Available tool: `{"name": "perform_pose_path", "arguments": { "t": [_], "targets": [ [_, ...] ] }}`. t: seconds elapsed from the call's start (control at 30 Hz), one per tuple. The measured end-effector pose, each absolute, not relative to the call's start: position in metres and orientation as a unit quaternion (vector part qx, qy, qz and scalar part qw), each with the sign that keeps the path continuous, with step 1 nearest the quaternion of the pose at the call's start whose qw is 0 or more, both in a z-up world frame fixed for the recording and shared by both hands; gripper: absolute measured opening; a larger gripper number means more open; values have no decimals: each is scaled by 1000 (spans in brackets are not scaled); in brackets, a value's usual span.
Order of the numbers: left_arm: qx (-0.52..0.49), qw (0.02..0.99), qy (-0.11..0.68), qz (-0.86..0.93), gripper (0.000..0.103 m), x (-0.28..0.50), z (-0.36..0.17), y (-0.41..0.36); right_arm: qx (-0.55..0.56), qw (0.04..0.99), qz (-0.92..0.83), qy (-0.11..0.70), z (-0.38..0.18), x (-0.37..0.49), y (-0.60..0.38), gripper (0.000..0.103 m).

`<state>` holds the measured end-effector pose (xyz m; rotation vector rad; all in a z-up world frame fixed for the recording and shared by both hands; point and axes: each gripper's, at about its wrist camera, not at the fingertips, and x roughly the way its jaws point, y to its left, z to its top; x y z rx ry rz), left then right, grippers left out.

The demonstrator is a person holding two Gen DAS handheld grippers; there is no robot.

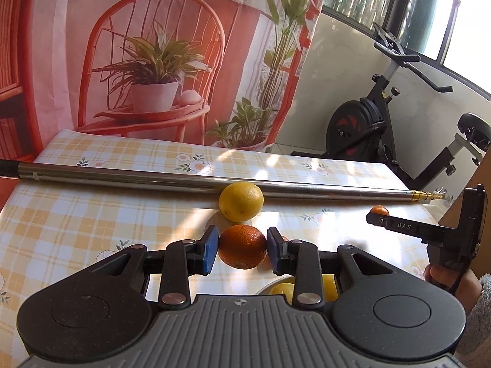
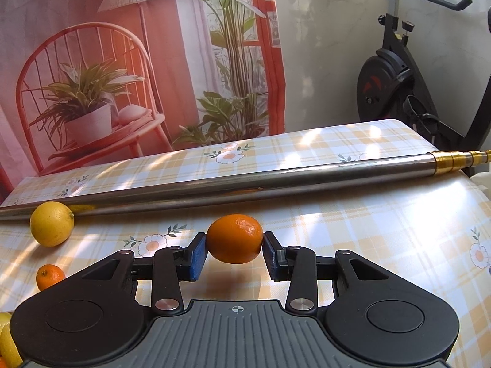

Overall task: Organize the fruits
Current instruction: 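Grasp an orange with the left gripper while the right gripper grasps another orange, then carry the orange with the left gripper while the right gripper carries its orange over the white plate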

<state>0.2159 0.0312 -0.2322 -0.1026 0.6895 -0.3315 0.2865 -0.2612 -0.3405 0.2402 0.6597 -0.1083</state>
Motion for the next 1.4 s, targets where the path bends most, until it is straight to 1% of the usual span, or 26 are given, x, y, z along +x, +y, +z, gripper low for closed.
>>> {"name": "perform_pose_path", "arguments": {
  "t": [0.33,0.67,0.9,1.2,1.4],
  "targets": [
    [-39,925,335,-175,36,184,-226,27,150,943,-30,295,-306,232,-248,36],
    [-31,911,360,-200,36,148,-238,18,96,953,28,287,-283,183,-196,36],
    [-21,903,374,-208,36,128,-246,18,97,947,60,300,-283,158,-171,36],
    [-19,879,423,-219,36,125,-265,18,129,935,78,321,-291,137,-159,36],
    [-14,874,437,-214,36,126,-277,19,129,931,86,331,-295,128,-152,36]
  ]
}}
